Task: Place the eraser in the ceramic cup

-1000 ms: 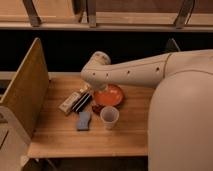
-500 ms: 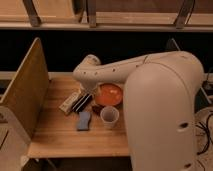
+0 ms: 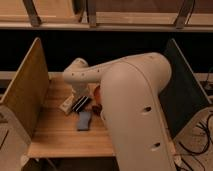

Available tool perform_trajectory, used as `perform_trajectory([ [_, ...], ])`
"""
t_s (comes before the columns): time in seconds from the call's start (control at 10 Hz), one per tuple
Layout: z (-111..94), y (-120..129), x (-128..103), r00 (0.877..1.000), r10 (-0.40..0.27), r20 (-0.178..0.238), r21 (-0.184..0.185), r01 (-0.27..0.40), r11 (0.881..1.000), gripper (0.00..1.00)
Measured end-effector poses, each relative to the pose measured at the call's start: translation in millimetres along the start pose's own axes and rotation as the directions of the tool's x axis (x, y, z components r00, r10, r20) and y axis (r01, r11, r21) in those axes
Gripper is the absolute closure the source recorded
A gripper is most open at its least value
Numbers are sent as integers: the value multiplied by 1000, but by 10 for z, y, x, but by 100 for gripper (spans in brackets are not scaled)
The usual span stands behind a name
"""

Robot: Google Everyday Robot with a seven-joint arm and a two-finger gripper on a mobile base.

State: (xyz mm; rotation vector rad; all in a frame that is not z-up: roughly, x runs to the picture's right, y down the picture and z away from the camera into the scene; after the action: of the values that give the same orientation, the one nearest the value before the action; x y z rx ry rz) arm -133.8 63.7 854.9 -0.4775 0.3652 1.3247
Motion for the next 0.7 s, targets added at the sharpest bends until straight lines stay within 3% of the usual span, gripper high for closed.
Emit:
perform_trajectory([
  [0.4, -13, -14, -8, 1000, 1, 3, 2, -1, 1000, 30],
  [0.7, 172, -92, -62, 999, 22, -30, 3, -21, 1000, 30],
])
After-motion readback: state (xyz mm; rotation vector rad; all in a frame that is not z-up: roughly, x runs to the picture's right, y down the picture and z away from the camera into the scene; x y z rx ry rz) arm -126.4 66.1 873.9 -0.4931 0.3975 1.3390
